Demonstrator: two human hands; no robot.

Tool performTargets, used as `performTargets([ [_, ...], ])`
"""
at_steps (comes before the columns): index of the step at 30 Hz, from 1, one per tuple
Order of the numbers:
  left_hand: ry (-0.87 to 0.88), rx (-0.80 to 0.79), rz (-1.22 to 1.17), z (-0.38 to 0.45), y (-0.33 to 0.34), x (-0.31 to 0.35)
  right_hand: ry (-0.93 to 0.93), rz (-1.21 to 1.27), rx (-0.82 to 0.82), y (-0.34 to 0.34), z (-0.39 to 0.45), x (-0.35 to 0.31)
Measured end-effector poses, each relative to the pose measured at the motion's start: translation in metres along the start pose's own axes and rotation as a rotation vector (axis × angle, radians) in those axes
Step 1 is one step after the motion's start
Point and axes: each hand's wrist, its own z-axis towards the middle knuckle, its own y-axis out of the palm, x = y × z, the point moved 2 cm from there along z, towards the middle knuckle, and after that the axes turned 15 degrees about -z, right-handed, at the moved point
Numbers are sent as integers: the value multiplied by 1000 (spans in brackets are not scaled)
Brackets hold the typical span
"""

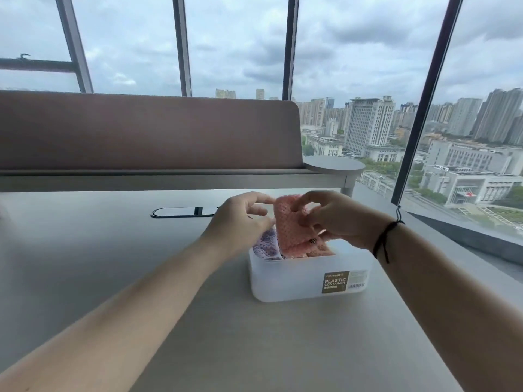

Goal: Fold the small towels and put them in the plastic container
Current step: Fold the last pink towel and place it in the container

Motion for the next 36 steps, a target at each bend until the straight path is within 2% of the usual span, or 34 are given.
performTargets([
  [2,15,61,137,7,6,-18,103,-153,-75,1,18,18],
  [5,-10,117,193,9,9,-40,149,-339,-166,14,33,34],
  [15,-132,115,-39,10,12,-63,86,-500,-143,19,36,35],
  [17,-142,118,-56,7,7,-62,16,-668,-11,11,30,32],
  [20,-181,119,-80,-5,-11,-63,-67,-894,491,4,12,36],
  [21,-194,117,-83,-12,-19,-62,-74,-855,563,8,6,39],
  [22,-203,118,-86,-18,-29,-63,-72,-765,553,14,1,40],
  [26,-232,107,-162,-51,-64,-60,-47,-149,358,50,-5,37],
  [29,-246,200,-280,-78,-91,-61,-16,236,257,78,-14,21],
  [32,-264,266,-384,-99,-119,-68,37,471,139,102,-26,6],
  [36,-293,283,-588,-107,-138,-75,136,649,157,124,-28,-8],
])
